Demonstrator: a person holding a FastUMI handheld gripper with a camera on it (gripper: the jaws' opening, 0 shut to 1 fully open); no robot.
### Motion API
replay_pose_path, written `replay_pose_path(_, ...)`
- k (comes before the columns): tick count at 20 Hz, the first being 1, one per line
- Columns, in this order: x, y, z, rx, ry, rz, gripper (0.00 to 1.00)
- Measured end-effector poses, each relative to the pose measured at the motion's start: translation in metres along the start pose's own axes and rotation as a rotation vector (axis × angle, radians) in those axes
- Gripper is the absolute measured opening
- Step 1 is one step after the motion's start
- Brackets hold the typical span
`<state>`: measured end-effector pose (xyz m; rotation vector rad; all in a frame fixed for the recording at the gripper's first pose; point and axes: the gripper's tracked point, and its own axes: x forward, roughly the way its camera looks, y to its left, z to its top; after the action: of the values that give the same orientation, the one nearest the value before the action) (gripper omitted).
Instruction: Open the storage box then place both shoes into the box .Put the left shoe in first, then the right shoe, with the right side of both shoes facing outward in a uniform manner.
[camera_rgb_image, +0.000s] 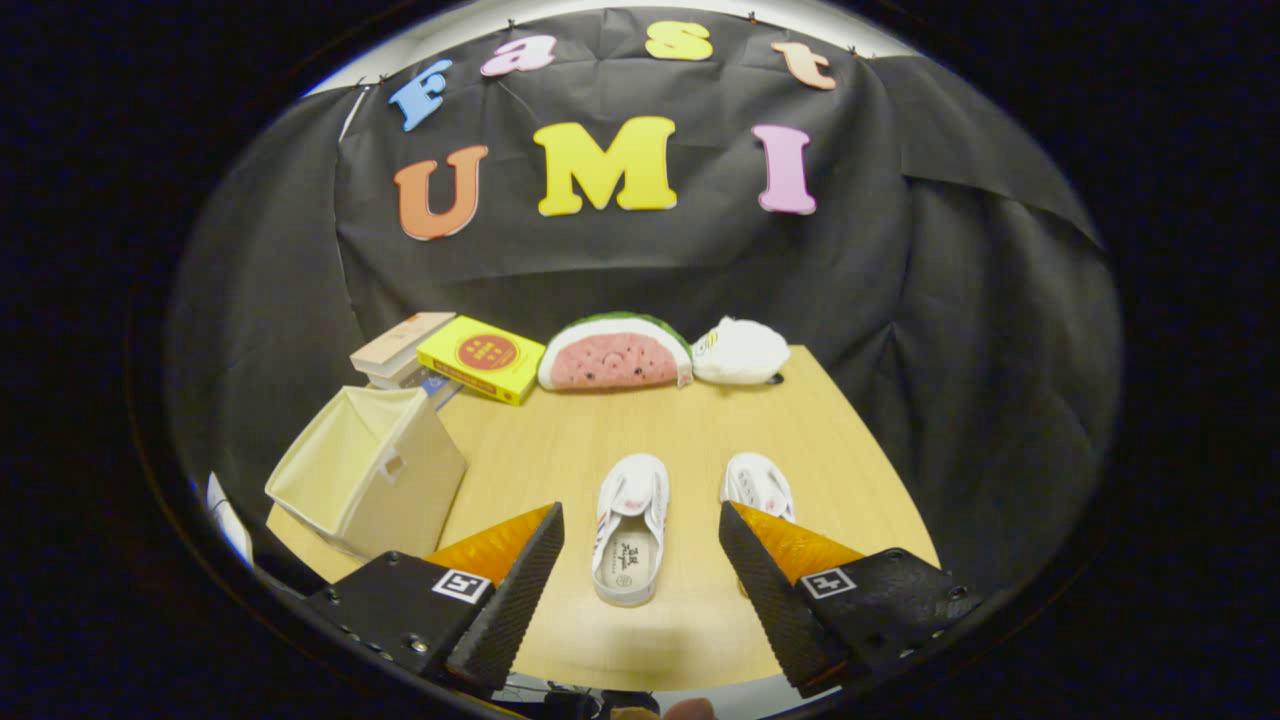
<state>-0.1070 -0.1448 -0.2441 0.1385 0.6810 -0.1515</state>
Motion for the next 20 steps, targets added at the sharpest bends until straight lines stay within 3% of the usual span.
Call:
replay_pose_path(11,0.147,-0.022,-0.075,0.017,0.247,0.075,0.94)
replay_pose_path(18,0.171,-0.005,-0.086,0.063,0.353,0.172,0.5)
replay_pose_path(20,0.171,-0.004,-0.092,0.095,0.394,0.173,0.5)
